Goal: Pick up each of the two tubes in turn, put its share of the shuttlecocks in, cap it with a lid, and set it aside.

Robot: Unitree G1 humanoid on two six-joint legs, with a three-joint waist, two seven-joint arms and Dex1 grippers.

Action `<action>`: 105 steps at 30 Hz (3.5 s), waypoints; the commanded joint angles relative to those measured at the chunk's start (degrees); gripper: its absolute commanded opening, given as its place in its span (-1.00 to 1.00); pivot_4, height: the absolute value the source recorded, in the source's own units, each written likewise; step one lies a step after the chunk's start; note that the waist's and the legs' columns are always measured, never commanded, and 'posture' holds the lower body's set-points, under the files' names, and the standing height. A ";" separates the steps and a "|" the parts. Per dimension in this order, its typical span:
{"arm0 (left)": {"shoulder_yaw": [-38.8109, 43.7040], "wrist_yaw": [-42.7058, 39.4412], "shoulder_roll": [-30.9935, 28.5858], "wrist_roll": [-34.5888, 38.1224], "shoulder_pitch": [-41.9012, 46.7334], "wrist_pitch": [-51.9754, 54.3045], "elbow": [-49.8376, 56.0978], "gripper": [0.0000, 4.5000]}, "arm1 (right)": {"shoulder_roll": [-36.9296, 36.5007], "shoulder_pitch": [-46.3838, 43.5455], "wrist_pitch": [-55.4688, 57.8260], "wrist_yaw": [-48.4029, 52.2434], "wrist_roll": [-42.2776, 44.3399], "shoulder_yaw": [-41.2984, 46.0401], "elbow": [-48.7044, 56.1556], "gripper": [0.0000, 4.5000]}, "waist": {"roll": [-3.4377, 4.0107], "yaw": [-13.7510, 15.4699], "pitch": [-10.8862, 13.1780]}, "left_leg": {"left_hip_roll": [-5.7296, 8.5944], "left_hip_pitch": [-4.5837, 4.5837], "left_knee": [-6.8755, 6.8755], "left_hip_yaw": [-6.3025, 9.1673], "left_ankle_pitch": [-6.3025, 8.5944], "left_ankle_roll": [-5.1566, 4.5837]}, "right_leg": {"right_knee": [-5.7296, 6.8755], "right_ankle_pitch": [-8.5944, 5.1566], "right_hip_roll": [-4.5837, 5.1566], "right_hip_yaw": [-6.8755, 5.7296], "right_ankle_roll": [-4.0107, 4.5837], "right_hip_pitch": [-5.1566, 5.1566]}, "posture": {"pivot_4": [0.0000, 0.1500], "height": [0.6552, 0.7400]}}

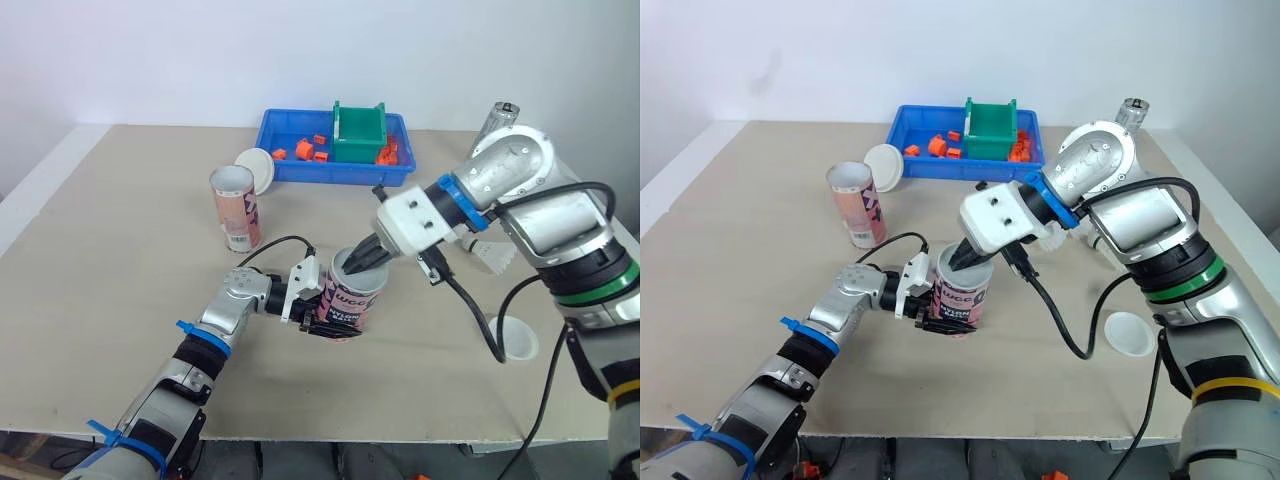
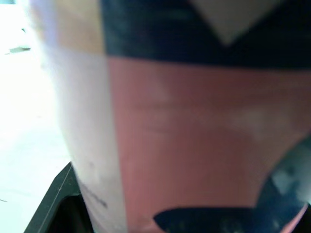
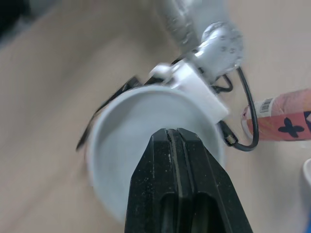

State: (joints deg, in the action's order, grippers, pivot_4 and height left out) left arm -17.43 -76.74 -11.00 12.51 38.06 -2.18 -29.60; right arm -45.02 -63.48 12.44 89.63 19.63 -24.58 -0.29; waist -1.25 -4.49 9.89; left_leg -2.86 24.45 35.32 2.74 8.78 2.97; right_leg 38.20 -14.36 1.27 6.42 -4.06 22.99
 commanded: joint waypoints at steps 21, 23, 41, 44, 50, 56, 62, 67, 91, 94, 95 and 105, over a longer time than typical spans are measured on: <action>1.95 -4.41 -1.82 3.88 -4.07 -0.06 8.09 0.99 | -7.48 42.38 21.83 -24.38 14.11 34.63 21.44 1.00 | 0.31 1.72 0.15 | 0.15 0.71 0.04 0.25 0.35 -0.28 | -0.04 -0.47 0.00 -0.10 -0.55 0.31 | 1.00 0.90; 2.71 -4.90 -2.71 4.47 -4.60 -0.10 9.33 0.99 | -7.03 44.29 20.66 -25.11 14.34 35.47 22.67 1.00 | 0.30 1.79 0.15 | 0.15 0.71 0.07 0.25 0.32 -0.25 | -0.04 -0.40 0.00 -0.09 -0.56 0.32 | 1.00 0.90; 15.45 -3.10 -20.43 13.49 -10.80 8.06 23.80 0.99 | -4.58 50.61 16.78 -28.22 11.76 30.28 25.48 1.00 | 0.23 1.77 0.19 | 0.09 0.68 0.04 0.29 0.27 -0.22 | -0.05 -0.42 -0.02 -0.13 -0.47 0.28 | 1.00 0.90; 21.61 -0.62 -24.39 23.50 -11.73 19.64 32.23 0.99 | -2.50 52.34 12.88 -28.77 7.80 25.85 24.60 1.00 | -0.02 1.79 0.32 | 0.08 0.70 0.05 0.31 0.27 -0.22 | -0.05 -0.47 -0.01 -0.16 -0.40 0.28 | 1.00 0.90; 24.07 -1.64 -33.38 32.20 -16.16 33.01 43.49 0.99 | 3.00 49.95 12.01 -31.17 6.97 22.96 22.43 1.00 | -0.05 1.74 0.37 | 0.07 0.67 0.06 0.26 0.28 -0.21 | -0.05 -0.54 0.03 -0.18 -0.25 0.27 | 1.00 0.90; 25.35 -1.72 -37.35 33.79 -18.01 35.28 46.19 0.99 | 5.30 49.39 10.18 -31.36 4.87 20.17 20.89 1.00 | -0.10 1.84 0.40 | 0.04 0.66 0.06 0.30 0.27 -0.20 | -0.04 -0.55 0.00 -0.25 -0.14 0.28 | 1.00 0.90; 26.12 -0.43 -36.93 32.04 -18.20 32.85 44.92 0.99 | 9.03 47.99 7.33 -32.77 1.73 16.99 18.38 1.00 | -0.11 1.80 0.40 | 0.03 0.67 0.05 0.28 0.27 -0.20 | -0.04 -0.54 0.00 -0.24 -0.12 0.32 | 1.00 0.90; 25.83 0.69 -35.33 31.36 -19.32 30.96 44.56 0.99 | 11.02 47.20 5.12 -32.75 -0.12 14.89 16.54 1.00 | -0.12 1.80 0.40 | 0.03 0.67 0.05 0.28 0.27 -0.19 | -0.05 -0.55 0.00 -0.24 -0.11 0.31 | 1.00 0.90; 21.66 1.77 -30.91 29.01 -15.81 30.55 43.26 0.99 | 17.65 41.55 -0.07 -30.22 -2.85 10.76 9.26 1.00 | -0.15 1.80 0.42 | 0.01 0.66 0.05 0.29 0.23 -0.14 | -0.04 -0.49 -0.04 -0.24 -0.09 0.31 | 1.00 0.90; 21.35 1.78 -30.55 28.75 -15.41 30.49 42.93 1.00 | 18.25 40.99 -0.30 -30.22 -3.23 10.49 8.52 0.75 | -0.14 1.79 0.42 | 0.01 0.66 0.06 0.29 0.23 -0.14 | -0.04 -0.48 -0.04 -0.25 -0.10 0.30 | 1.00 0.90; 21.22 1.83 -30.45 28.77 -15.29 30.53 42.92 1.00 | 18.31 40.92 -0.22 -30.18 -3.22 10.53 8.48 0.65 | -0.14 1.79 0.42 | 0.01 0.66 0.06 0.29 0.23 -0.14 | -0.04 -0.47 -0.04 -0.25 -0.10 0.30 | 1.00 0.90; 19.94 3.25 -28.16 28.48 -12.17 30.24 41.67 1.00 | 16.49 41.12 2.84 -30.15 1.12 15.85 10.95 0.56 | -0.16 1.98 0.43 | 0.01 0.68 0.07 0.31 0.22 -0.12 | -0.04 -0.46 -0.04 -0.25 -0.13 0.27 | 1.00 0.90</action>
State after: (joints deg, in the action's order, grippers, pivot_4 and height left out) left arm 2.48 -74.08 -39.64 40.82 24.06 28.96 11.70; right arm -27.97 -21.36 15.05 59.67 18.05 -11.90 7.71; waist -1.41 -2.52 10.32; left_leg -2.83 25.13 35.40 3.05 8.98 2.89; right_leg 38.16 -14.81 1.24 6.17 -4.21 23.26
